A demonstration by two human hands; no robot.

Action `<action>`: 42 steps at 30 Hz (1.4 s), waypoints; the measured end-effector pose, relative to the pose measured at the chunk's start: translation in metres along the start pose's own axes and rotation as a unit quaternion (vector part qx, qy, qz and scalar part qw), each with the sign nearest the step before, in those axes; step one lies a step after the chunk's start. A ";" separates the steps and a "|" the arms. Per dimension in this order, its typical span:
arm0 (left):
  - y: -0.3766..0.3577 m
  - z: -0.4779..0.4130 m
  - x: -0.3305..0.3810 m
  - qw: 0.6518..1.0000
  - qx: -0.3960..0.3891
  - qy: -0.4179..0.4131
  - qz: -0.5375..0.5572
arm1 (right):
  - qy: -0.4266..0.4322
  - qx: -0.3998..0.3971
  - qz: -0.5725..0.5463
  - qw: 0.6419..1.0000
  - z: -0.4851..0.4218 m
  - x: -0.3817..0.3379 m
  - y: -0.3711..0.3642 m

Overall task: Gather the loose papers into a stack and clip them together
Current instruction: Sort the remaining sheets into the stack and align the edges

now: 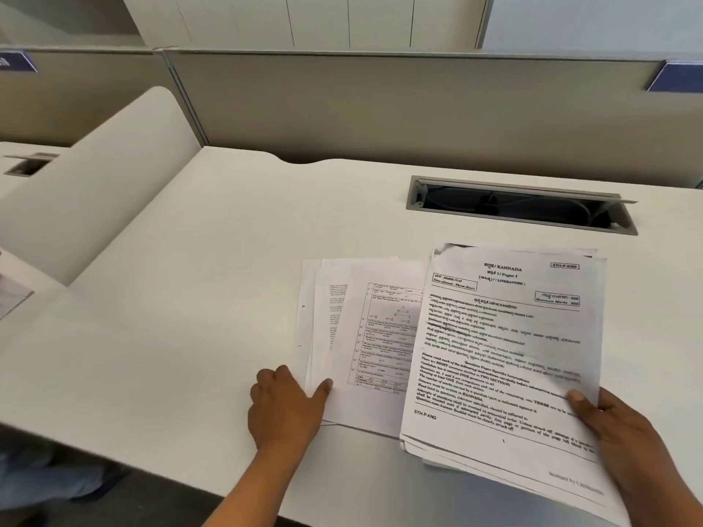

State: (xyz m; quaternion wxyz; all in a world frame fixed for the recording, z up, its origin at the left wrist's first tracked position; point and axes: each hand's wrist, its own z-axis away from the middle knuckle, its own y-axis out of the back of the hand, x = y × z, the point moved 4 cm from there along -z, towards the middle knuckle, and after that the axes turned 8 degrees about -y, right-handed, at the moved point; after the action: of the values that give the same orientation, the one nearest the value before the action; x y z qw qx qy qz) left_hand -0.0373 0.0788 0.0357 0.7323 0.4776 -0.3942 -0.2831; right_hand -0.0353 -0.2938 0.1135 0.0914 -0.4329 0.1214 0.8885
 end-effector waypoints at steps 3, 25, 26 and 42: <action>-0.005 0.002 0.008 0.997 -0.012 -0.023 -0.077 | 0.004 0.006 0.002 1.000 -0.001 -0.001 -0.001; -0.010 -0.005 0.024 0.984 -0.010 0.008 0.177 | 0.020 0.006 0.013 1.000 -0.019 0.004 0.003; -0.009 -0.006 0.024 0.985 -0.010 0.009 0.173 | 0.024 0.012 0.012 1.000 -0.018 0.003 0.004; -0.019 -0.018 0.026 0.772 -0.190 0.170 0.582 | 0.020 0.015 0.035 0.999 -0.011 0.004 0.012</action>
State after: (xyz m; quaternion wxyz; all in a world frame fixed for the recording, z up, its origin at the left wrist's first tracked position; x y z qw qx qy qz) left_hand -0.0093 0.0596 0.0215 0.8880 0.0479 -0.4040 0.2144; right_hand -0.0326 -0.3084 0.1052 0.0642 -0.4445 0.1512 0.8806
